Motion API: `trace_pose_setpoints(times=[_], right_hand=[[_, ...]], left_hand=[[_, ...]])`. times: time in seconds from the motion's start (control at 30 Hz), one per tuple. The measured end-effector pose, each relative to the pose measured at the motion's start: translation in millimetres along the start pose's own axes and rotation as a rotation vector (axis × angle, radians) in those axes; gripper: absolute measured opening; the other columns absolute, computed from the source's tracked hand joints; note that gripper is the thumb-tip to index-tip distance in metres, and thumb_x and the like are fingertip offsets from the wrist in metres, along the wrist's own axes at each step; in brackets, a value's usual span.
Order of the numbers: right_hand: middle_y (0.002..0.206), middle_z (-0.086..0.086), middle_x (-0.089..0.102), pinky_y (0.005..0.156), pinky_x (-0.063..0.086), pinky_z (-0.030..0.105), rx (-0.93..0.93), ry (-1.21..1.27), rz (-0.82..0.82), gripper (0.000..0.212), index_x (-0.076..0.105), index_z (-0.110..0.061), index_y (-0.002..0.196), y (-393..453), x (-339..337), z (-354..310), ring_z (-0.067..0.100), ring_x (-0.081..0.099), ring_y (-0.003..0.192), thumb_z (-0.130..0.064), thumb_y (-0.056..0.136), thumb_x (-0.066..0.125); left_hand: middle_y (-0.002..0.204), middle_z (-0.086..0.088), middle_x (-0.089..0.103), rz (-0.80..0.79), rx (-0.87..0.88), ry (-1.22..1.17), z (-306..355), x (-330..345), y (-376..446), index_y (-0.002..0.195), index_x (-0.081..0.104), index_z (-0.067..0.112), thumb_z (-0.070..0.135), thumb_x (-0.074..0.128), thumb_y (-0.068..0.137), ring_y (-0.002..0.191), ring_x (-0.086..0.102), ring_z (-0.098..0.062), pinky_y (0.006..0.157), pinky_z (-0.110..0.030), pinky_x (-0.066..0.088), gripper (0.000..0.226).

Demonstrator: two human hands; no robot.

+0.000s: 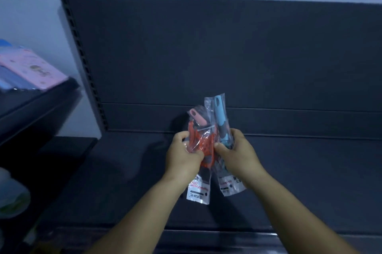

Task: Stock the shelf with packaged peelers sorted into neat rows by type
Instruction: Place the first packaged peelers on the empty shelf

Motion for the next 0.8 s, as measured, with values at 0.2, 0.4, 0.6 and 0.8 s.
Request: trace_pose_setpoints(times=[0.2,0.4,0.6,0.8], right_hand=[[0.084,-0.008,0.062,0.058,0.049,0.024,0.074,-0.110,-0.023,0.035,0.044,-0.021,0.124,28.8,-45.2,55.3,0.009,0.061,0.070,-0.021,0.092,0.057],[0.093,-0.001,0.062,0.066,0.044,0.030,0.070,-0.287,-0.101,0.032,0.043,-0.020,0.121,55.9,-65.0,83.0,0.018,0.057,0.079,-0.028,0.092,0.052],[0.124,0.009,0.048,0.096,0.040,0.035,0.028,-0.499,-0.146,0.056,0.035,-0.018,0.141,72.8,-65.1,101.2,0.029,0.046,0.118,-0.035,0.090,0.053],[0.152,0.002,0.026,0.112,0.021,0.037,-0.093,-0.725,-0.055,0.070,0.014,-0.019,0.149,73.2,-61.5,97.9,0.025,0.026,0.136,-0.046,0.093,0.045]], left_hand=[[0.093,0.004,0.067,-0.063,-0.082,0.056,-24.3,65.5,16.8,0.113,0.048,0.027,-0.002,0.064,0.079,0.082,0.069,-0.020,0.071,-0.035,0.057,0.048],[0.087,0.013,0.062,-0.085,-0.069,0.230,-34.4,90.9,36.1,0.114,0.048,0.026,-0.003,0.058,0.081,0.079,0.066,-0.017,0.072,-0.033,0.054,0.045],[0.107,0.004,0.066,-0.084,0.010,0.533,-37.7,82.9,44.9,0.126,0.049,0.020,0.006,0.056,0.083,0.092,0.063,-0.016,0.079,-0.024,0.048,0.046],[0.139,-0.008,0.045,-0.098,0.134,0.706,-42.4,70.7,55.2,0.144,0.036,0.024,0.020,0.053,0.091,0.129,0.042,-0.026,0.109,-0.036,0.034,0.056]])
Point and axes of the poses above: each hand's wrist, its own y-axis towards the middle knuckle, its own x-axis out of the palm, z = x × y, the point moved 1 cm from there along y, towards the middle knuckle
